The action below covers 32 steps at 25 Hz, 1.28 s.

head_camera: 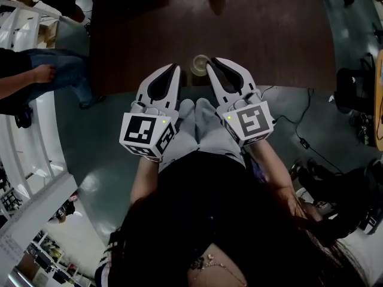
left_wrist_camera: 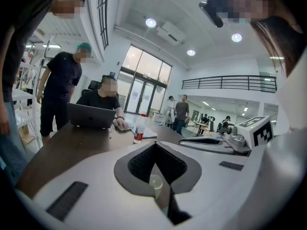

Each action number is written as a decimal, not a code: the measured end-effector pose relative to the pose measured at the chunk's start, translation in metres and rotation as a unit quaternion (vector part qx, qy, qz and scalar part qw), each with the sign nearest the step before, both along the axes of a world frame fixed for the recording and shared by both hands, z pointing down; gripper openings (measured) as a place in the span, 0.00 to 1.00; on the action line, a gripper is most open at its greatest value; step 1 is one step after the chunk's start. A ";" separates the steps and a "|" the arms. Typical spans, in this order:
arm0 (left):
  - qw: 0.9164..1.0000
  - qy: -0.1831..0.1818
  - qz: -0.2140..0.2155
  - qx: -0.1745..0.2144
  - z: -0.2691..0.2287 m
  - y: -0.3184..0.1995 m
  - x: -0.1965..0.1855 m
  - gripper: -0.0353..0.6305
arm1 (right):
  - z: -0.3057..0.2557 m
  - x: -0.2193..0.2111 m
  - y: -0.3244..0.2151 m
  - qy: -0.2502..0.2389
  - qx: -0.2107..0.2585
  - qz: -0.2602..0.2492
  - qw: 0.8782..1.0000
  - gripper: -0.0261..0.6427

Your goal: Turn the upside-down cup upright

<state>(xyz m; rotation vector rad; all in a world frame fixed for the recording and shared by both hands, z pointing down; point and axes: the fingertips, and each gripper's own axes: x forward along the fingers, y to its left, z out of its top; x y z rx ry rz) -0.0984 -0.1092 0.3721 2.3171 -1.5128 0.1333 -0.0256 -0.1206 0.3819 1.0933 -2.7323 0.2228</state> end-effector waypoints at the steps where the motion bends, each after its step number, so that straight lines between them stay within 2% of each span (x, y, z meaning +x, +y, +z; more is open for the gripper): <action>1: 1.000 0.001 0.001 -0.002 0.003 -0.001 0.001 0.06 | 0.005 0.000 -0.001 0.002 -0.004 0.000 1.000 0.09; 3: 1.000 0.003 0.004 -0.006 0.007 -0.002 0.002 0.06 | 0.015 0.000 -0.001 0.004 -0.016 -0.002 1.000 0.19; 13: 0.999 0.010 0.011 -0.029 0.023 -0.015 -0.004 0.06 | 0.060 -0.009 -0.018 0.034 -0.061 -0.003 0.998 0.36; 32: 0.998 0.007 0.004 -0.069 0.070 -0.018 -0.009 0.06 | 0.152 -0.017 -0.016 0.096 -0.107 -0.028 0.989 0.53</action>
